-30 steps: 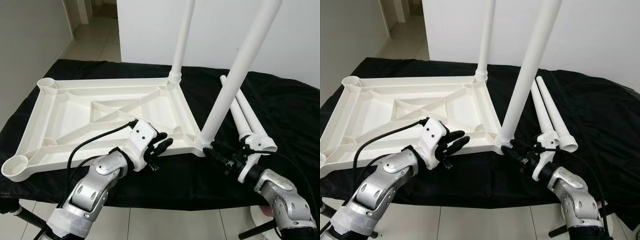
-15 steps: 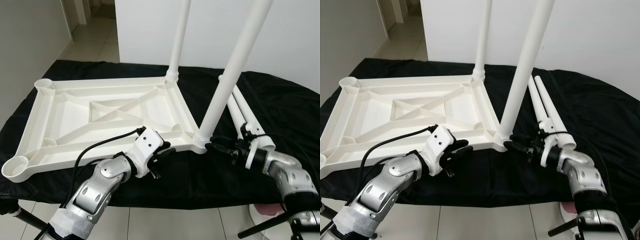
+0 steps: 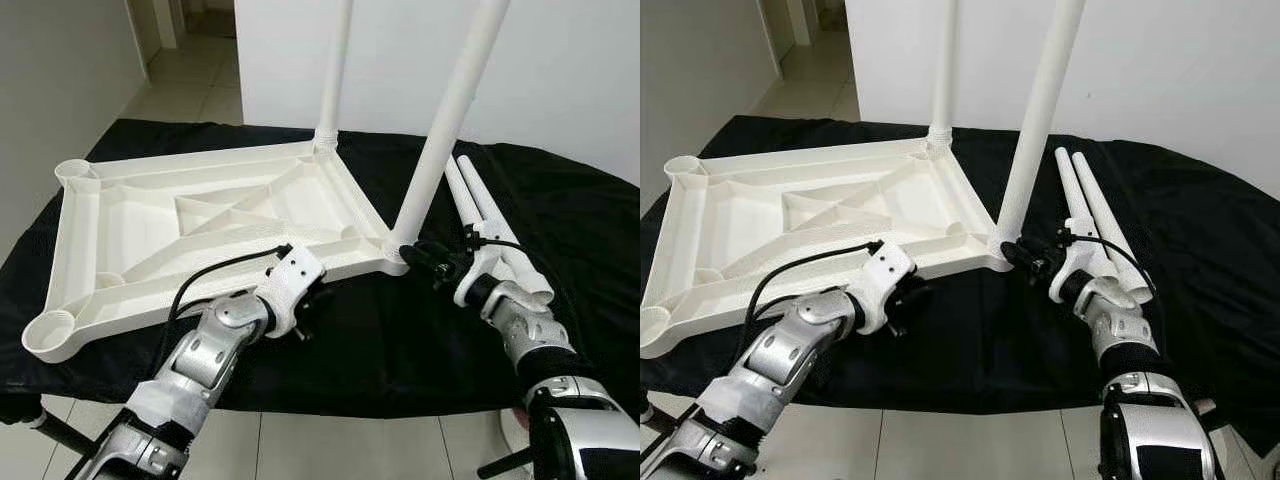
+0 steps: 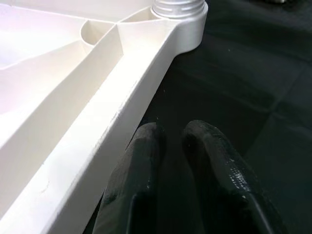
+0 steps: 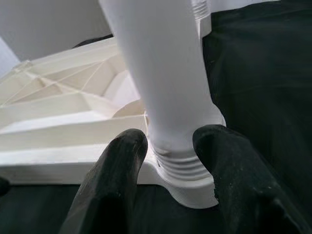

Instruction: Building children table

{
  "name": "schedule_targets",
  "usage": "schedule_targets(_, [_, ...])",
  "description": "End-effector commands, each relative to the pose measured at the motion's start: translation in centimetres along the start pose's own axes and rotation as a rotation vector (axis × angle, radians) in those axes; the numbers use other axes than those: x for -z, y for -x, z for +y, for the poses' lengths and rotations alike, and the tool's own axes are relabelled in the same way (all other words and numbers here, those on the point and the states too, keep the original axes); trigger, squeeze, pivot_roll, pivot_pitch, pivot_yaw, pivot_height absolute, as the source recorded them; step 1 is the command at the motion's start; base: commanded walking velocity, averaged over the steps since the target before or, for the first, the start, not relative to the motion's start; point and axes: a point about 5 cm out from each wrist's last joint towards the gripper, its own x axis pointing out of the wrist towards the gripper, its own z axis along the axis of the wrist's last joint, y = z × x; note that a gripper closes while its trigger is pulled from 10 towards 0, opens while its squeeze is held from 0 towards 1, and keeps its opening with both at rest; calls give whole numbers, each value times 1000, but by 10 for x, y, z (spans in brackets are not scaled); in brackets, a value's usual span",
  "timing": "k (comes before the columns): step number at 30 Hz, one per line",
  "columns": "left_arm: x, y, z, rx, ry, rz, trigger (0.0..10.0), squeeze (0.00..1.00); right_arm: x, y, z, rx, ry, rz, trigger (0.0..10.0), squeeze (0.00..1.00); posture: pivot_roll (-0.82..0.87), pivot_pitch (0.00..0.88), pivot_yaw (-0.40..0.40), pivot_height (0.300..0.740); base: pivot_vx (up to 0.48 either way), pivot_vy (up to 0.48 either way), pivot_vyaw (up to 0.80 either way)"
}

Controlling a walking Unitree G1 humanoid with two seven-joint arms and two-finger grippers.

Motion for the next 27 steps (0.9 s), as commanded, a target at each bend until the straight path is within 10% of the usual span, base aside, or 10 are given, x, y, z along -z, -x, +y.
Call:
schedule_targets(1, [-5, 0, 13, -228, -19, -12, 10000, 0, 1, -1, -1, 45, -27, -46, 10000, 0, 96, 66, -23, 740, 0, 0, 0])
schedule_targets(14, [-2, 1, 27, -290, -8, -15, 10000, 0, 40, 12, 45, 44, -125, -177, 10000, 0, 72, 79, -8, 740, 0, 0, 0])
schedule_targets(15, [4, 1, 31, -302, 13, 6, 10000, 1000, 43, 16, 53, 41, -134, -187, 10000, 0, 65, 82, -6, 740, 0, 0, 0])
schedule_targets(22, [21, 3, 44, -372, -39, 107, 10000, 1000, 47, 29, 73, 46, -173, -216, 10000, 0, 52, 83, 0, 740, 0, 0, 0])
schedule_targets(23, [29, 4, 49, -390, -57, 157, 10000, 0, 47, 35, 80, 54, -180, -229, 10000, 0, 40, 84, 7, 740, 0, 0, 0])
schedule_targets(27, [41, 4, 50, -394, -56, 222, 10000, 0, 46, 39, 83, 75, -174, -233, 10000, 0, 26, 84, 14, 740, 0, 0, 0])
